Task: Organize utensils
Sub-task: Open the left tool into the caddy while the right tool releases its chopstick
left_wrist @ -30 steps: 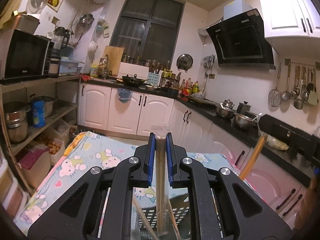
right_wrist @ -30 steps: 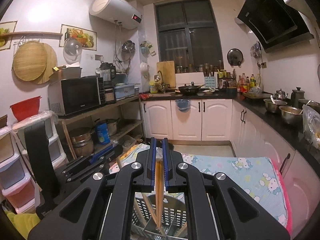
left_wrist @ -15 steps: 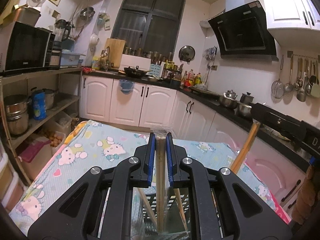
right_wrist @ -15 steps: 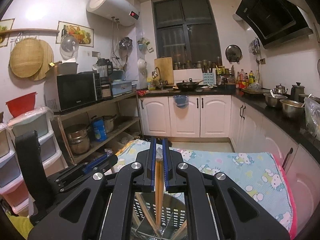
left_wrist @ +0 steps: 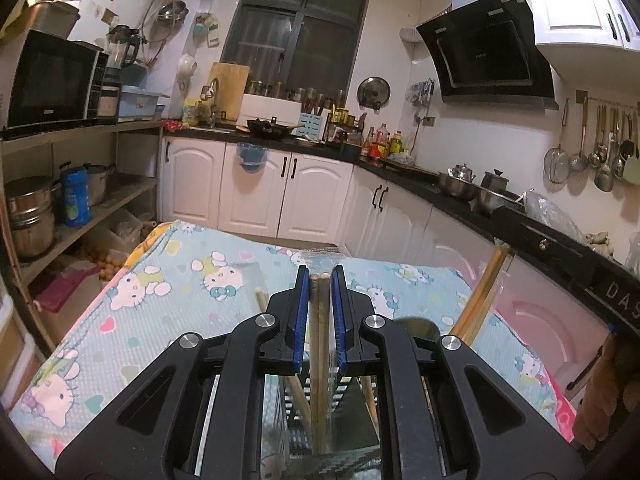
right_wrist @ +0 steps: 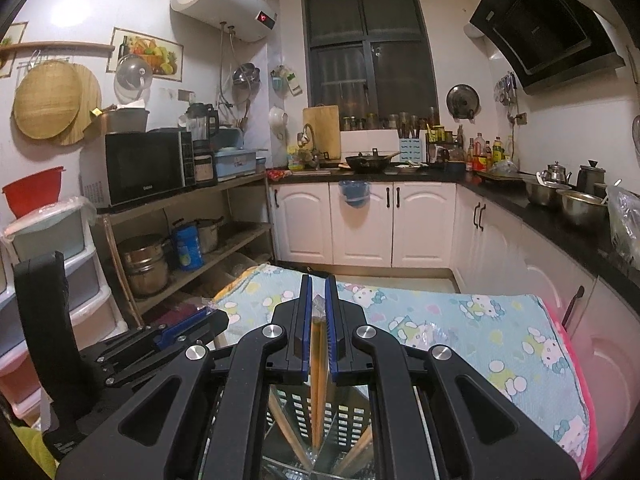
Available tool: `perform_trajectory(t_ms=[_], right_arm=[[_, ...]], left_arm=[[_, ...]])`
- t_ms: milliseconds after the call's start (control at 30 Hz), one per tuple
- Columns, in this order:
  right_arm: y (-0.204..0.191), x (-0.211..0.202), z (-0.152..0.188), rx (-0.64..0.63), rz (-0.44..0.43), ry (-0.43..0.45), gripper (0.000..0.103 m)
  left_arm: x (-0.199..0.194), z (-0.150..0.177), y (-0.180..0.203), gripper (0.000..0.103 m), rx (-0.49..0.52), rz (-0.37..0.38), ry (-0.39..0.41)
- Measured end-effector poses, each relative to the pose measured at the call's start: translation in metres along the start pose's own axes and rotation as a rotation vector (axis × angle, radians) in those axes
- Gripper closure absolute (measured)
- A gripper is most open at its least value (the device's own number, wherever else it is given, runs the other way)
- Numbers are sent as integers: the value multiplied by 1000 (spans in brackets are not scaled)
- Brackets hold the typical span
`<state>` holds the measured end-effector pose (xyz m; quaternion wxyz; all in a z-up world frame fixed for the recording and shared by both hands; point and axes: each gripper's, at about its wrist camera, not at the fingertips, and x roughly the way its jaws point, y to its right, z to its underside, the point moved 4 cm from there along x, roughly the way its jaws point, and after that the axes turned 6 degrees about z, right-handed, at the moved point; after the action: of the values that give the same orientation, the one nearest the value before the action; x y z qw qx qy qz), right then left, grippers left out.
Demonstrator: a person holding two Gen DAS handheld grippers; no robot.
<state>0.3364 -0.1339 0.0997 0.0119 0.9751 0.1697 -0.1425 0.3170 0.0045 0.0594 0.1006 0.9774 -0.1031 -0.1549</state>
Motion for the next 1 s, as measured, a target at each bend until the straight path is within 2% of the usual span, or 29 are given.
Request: perform_trajectory(t_ms=[667,800,1000], right_arm=[[15,-3,34,44,-12,-102,96],[20,-7,38,69,-19,-124,96],[24,-12,42,86,-19,-146,95]], left_arm=[[-7,14,-4,96,-7,-1,-38],[-9,15,-6,81,-29,6,-72],[-14,19,-7,72,-46,9,-101]])
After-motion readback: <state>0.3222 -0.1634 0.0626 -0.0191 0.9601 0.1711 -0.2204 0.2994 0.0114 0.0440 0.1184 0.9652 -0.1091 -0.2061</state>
